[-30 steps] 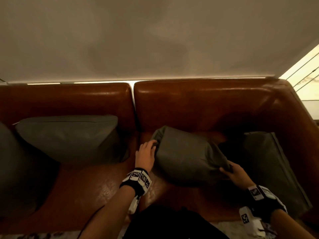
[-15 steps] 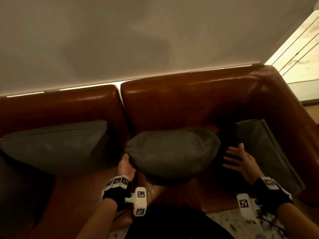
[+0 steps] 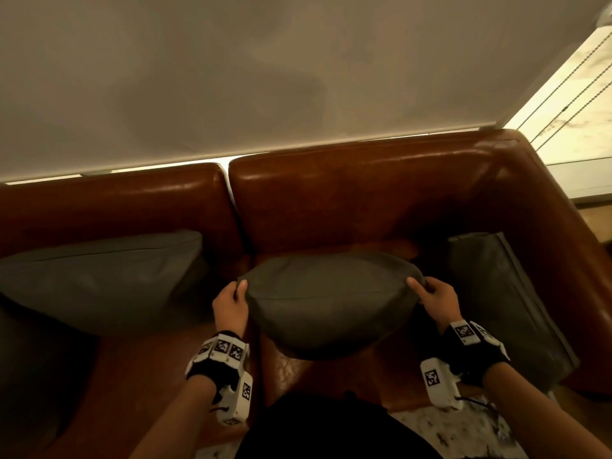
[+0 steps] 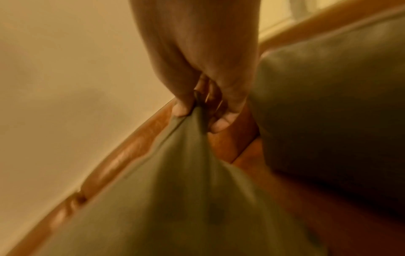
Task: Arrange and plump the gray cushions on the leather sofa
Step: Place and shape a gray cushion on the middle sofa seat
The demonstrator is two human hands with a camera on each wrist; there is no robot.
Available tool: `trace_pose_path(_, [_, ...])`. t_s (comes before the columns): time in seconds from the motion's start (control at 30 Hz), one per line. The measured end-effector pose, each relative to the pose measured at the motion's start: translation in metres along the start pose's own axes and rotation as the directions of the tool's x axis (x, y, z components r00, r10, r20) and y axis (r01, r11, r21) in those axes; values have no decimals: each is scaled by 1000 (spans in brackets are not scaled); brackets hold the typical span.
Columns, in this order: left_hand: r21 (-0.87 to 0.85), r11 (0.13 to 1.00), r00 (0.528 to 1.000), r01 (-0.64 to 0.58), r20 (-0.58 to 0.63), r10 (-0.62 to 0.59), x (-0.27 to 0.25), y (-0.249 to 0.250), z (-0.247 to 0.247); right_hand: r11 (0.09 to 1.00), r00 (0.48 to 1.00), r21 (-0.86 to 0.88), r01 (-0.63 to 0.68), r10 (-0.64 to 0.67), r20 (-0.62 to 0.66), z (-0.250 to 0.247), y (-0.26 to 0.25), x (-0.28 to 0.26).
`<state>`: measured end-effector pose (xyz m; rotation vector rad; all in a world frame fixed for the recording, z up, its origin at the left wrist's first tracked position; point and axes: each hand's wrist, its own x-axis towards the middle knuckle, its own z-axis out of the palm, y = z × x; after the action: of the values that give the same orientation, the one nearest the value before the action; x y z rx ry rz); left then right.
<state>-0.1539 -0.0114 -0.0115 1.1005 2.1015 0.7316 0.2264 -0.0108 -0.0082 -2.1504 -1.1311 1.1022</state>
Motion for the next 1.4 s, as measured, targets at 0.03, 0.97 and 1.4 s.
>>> trace_pose_path(0.03, [-8,999,999,-32,8,32,-2,2,6,998,999,51,-33,34,-16,4,-4,-1])
trace_pose_path(0.97, [-58,998,999,24,-38,-27,3,-14,-15,985,987,-160,58,-80,-138,45,-62,-28])
trace_pose_path(1.4, [-114,989,983,94,-145,-110,8,-18,-26,994,956,77,-77,95,-277,25,-41,-38])
